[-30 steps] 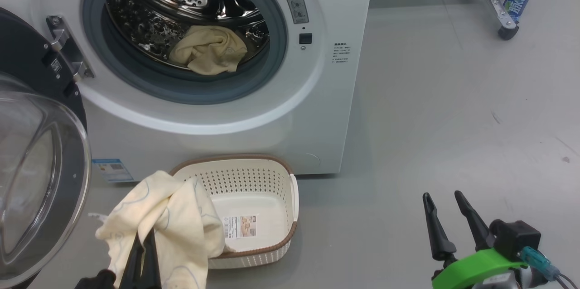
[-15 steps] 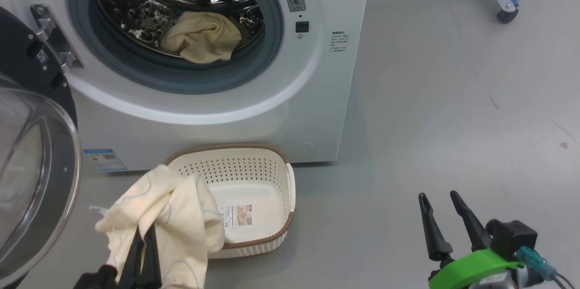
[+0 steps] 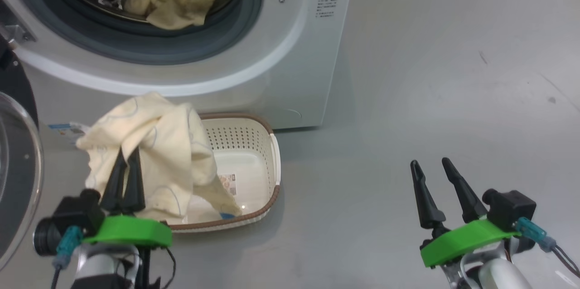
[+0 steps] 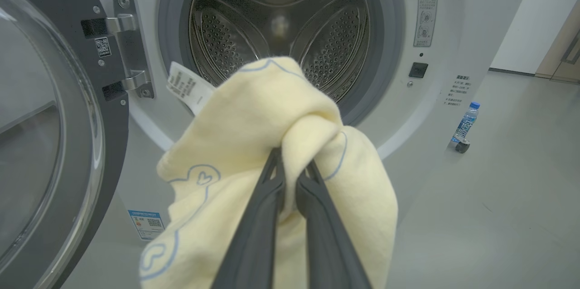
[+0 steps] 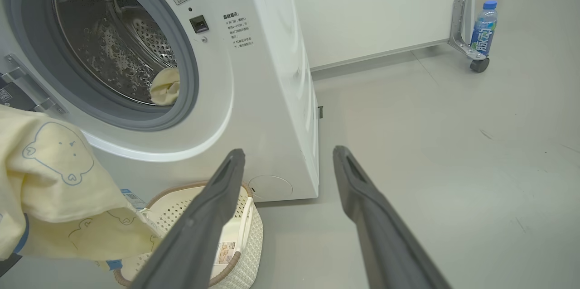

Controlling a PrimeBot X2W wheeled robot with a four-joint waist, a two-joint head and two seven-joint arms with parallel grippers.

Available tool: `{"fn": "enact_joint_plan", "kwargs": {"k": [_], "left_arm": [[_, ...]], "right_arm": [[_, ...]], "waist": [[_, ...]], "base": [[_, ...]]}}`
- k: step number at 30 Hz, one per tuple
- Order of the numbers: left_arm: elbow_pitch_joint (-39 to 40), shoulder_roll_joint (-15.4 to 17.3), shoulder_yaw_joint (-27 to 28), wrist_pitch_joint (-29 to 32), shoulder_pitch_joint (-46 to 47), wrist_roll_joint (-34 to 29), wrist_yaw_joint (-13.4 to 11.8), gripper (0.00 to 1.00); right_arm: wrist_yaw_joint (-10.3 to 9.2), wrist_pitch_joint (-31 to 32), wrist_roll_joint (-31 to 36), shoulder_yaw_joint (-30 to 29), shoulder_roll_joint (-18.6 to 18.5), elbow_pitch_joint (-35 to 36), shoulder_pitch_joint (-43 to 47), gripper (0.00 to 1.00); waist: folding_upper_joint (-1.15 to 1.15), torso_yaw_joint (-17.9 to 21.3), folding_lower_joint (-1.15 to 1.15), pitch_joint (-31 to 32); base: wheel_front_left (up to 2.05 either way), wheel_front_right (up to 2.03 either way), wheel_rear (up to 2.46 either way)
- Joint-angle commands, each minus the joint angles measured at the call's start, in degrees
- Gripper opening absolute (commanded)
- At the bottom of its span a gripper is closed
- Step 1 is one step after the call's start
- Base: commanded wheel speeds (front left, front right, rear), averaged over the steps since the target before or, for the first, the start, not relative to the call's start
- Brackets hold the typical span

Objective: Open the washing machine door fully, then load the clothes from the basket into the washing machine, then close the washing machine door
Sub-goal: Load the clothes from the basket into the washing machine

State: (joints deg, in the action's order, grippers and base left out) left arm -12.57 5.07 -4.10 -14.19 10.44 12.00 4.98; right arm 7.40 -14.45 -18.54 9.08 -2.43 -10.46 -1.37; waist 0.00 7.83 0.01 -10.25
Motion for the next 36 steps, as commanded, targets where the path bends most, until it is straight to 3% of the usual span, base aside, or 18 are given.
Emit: {"fn": "enact_joint_plan", "kwargs": {"k": [1, 15, 36], "left_arm": [[1.66, 1.44, 2.23, -0.72, 3.21, -0.43, -0.14, 0.0], [-7.72, 7.54, 3.18, 1.72, 28.05, -2.41, -0.66, 0.0], [-30.85, 12.95, 0.92, 2.35, 58.88, -5.87, -1.86, 0.0]], "right_arm": [[0.09, -0.55, -0.22, 1.27, -0.44, 1.91, -2.43, 1.0], [0.09, -0.55, -2.56, 4.6, -0.44, 1.9, -8.29, 1.0], [0.09, -0.55, -3.89, 10.83, -0.44, 1.46, -11.59, 1.0]], "waist": [[0.0, 1.26, -0.01, -2.07], [0.0, 4.86, -0.01, -13.87], [0.0, 9.74, -0.01, -23.41]], "base": [[0.0, 0.0, 0.0], [0.0, 0.0, 0.0], [0.0, 0.0, 0.0]]}}
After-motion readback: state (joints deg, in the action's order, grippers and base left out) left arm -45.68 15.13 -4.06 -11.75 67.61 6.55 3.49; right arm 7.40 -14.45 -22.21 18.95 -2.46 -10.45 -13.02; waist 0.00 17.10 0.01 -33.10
